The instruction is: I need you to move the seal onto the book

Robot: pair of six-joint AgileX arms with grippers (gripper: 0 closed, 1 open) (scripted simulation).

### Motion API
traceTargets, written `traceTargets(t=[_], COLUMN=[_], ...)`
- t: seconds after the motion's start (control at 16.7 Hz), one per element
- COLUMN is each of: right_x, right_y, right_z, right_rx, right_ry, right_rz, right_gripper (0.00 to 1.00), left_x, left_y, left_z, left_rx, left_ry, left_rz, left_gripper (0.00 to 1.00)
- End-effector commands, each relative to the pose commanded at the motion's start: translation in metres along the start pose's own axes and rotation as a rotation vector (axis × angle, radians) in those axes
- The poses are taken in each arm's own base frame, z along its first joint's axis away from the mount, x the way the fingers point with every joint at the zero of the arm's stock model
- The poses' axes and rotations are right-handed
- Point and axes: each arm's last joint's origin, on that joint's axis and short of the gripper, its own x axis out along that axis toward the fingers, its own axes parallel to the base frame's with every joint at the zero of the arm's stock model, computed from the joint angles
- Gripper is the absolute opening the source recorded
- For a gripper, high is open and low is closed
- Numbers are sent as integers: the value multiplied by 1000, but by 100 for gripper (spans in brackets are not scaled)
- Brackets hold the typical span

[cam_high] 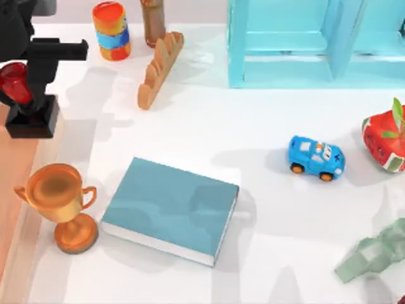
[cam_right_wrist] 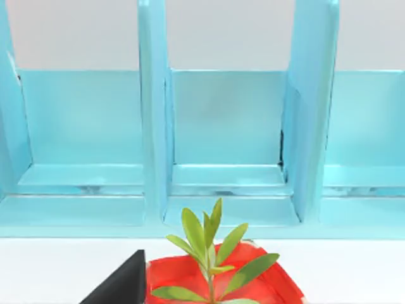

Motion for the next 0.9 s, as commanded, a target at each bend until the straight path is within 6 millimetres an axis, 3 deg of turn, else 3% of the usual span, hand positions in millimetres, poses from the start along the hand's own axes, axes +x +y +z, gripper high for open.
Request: traceTargets(t=[0.24, 0.42, 0.6, 0.72, 0.9], right_x=[0, 0, 0, 0, 0], right_y=[0, 0, 0, 0, 0], right_z=[0, 0, 0, 0, 0], right_rx=[0, 0, 0, 0, 0], right_ry=[0, 0, 0, 0, 0], right_rz=[0, 0, 0, 0, 0], right_gripper=[100, 100, 100, 100, 100], left_x=[5, 44, 77, 85, 88], left_y=[-57, -109, -148, -162, -165], left_z=[6, 0, -26, -39, -42], left_rx=[-5, -7, 0, 8, 8], left_ry=[-130, -100, -6, 32, 44], left_rz=[1, -31, -27, -21, -19], left_gripper=[0, 0, 0, 0, 0])
